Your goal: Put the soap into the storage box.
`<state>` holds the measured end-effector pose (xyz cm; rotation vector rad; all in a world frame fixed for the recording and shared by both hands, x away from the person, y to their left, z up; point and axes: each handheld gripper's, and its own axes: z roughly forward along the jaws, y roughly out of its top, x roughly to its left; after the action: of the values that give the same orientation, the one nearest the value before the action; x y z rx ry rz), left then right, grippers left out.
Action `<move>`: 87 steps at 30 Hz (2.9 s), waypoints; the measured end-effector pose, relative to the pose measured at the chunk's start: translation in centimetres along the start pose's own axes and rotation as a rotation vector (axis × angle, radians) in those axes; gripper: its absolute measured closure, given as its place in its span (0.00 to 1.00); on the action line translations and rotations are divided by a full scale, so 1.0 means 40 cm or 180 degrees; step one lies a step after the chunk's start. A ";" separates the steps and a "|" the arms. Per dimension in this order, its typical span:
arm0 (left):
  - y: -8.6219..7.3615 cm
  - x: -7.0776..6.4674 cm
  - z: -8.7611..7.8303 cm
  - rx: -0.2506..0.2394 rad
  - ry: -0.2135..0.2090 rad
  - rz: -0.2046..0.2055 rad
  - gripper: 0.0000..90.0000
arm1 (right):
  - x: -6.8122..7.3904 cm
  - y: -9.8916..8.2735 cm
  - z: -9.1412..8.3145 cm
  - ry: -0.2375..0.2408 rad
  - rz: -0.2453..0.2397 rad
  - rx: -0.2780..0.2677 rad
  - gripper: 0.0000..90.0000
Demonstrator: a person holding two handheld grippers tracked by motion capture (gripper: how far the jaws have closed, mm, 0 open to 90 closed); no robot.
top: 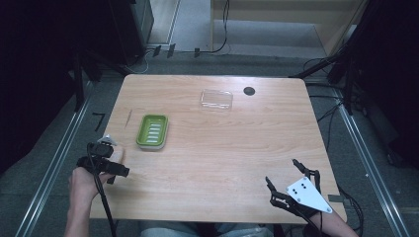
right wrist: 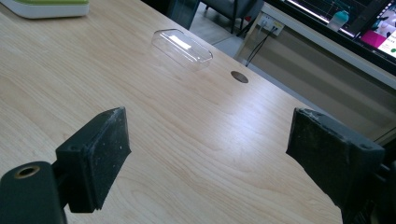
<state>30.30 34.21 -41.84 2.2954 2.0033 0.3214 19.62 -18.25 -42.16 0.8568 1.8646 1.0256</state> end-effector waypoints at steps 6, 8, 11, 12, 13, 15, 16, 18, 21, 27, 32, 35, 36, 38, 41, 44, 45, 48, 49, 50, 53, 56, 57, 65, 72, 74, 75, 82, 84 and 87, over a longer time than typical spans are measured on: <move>0.017 0.017 -0.002 -0.0044 0.0004 -0.0049 0.00 | 0.000 0.000 0.000 0.0009 -0.0013 0.0006 0.15; 0.026 0.021 0.000 -0.0046 -0.0002 -0.0056 0.00 | 0.000 0.000 0.000 0.0003 -0.0008 0.0003 0.15; 0.033 0.023 0.004 -0.0068 -0.0017 -0.0071 0.00 | 0.001 0.000 0.001 0.0005 -0.0014 0.0008 0.15; 0.039 0.024 0.005 -0.0064 -0.0031 -0.0077 0.00 | 0.001 0.000 0.001 0.0007 -0.0017 0.0007 0.15; 0.048 0.026 0.007 -0.0075 -0.0028 -0.0082 0.00 | 0.001 0.000 0.001 0.0006 -0.0015 0.0010 0.15; 0.055 0.028 0.009 -0.0075 -0.0011 -0.0097 0.00 | 0.001 0.000 0.001 0.0008 -0.0019 0.0016 0.15; 0.055 0.028 0.009 -0.0075 -0.0011 -0.0097 0.00 | 0.001 0.000 0.001 0.0008 -0.0019 0.0016 0.15; 0.063 0.033 0.013 -0.0072 -0.0030 -0.0104 0.00 | 0.001 0.000 0.001 0.0013 -0.0023 0.0020 0.15; 0.073 0.038 0.023 -0.0061 -0.0024 -0.0126 0.00 | 0.002 0.000 0.001 0.0007 -0.0024 0.0021 0.15; 0.097 0.043 0.044 -0.0065 -0.0059 -0.0152 0.00 | 0.002 0.000 0.002 0.0008 -0.0037 0.0024 0.15; 0.110 0.047 0.061 -0.0024 -0.0058 -0.0162 0.00 | 0.001 0.000 0.001 0.0009 -0.0031 0.0019 0.15; 0.115 0.052 0.070 -0.0050 -0.0007 -0.0212 0.13 | 0.001 -0.001 0.000 0.0003 -0.0034 0.0013 0.15; 0.115 0.052 0.070 -0.0050 -0.0007 -0.0212 0.16 | 0.001 -0.001 0.000 0.0003 -0.0034 0.0013 0.15; 0.113 0.056 0.072 -0.0060 -0.0031 -0.0237 0.18 | 0.001 -0.001 0.000 0.0001 -0.0032 0.0013 0.15; 0.112 0.059 0.072 -0.0067 -0.0021 -0.0251 0.23 | 0.002 -0.001 0.000 0.0004 -0.0034 0.0013 0.15; 0.110 0.060 0.072 -0.0090 -0.0029 -0.0248 0.26 | 0.002 -0.001 -0.001 0.0002 -0.0034 0.0008 0.15; 0.110 0.060 0.073 -0.0083 -0.0023 -0.0244 0.27 | 0.002 -0.001 -0.001 0.0003 -0.0034 0.0008 0.15; 0.110 0.059 0.075 -0.0087 -0.0007 -0.0238 0.28 | 0.002 -0.001 -0.001 0.0002 -0.0033 0.0008 0.15; 0.109 0.060 0.076 -0.0090 -0.0006 -0.0238 0.29 | 0.002 -0.001 -0.001 0.0002 -0.0034 0.0007 0.15; 0.108 0.061 0.078 -0.0103 0.0000 -0.0243 0.31 | 0.002 -0.001 0.000 0.0002 -0.0034 0.0009 0.15; 0.106 0.064 0.081 -0.0093 0.0017 -0.0251 0.34 | 0.002 -0.001 0.000 0.0002 -0.0034 0.0009 0.15; 0.105 0.065 0.085 -0.0088 0.0028 -0.0251 0.35 | 0.002 -0.001 0.000 0.0008 -0.0032 0.0009 0.15; 0.104 0.067 0.087 -0.0101 0.0016 -0.0260 0.36 | 0.002 -0.001 0.000 0.0008 -0.0032 0.0009 0.15; 0.101 0.069 0.098 -0.0067 -0.0023 -0.0248 0.36 | 0.002 -0.001 0.000 0.0010 -0.0033 0.0009 0.15; 0.099 0.069 0.102 -0.0078 -0.0058 -0.0258 0.37 | 0.002 -0.001 0.000 0.0010 -0.0033 0.0009 0.15; 0.098 0.072 0.103 -0.0090 -0.0084 -0.0275 0.37 | 0.002 -0.001 0.000 0.0009 -0.0032 0.0009 0.15; 0.097 0.074 0.103 -0.0095 -0.0096 -0.0286 0.37 | 0.002 -0.001 0.000 0.0008 -0.0034 0.0009 0.15; 0.094 0.074 0.103 -0.0128 -0.0111 -0.0329 0.38 | 0.002 0.000 0.000 0.0006 -0.0035 0.0006 0.15; 0.095 0.073 0.103 -0.0126 -0.0115 -0.0324 0.38 | 0.003 0.000 0.000 0.0009 -0.0036 0.0010 0.15; 0.095 0.073 0.102 -0.0122 -0.0144 -0.0322 0.38 | 0.001 -0.001 0.000 -0.0002 -0.0029 0.0005 0.15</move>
<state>35.18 36.87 -44.78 2.1499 2.0638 0.2950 19.60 -18.21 -42.21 0.8487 1.8673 1.0181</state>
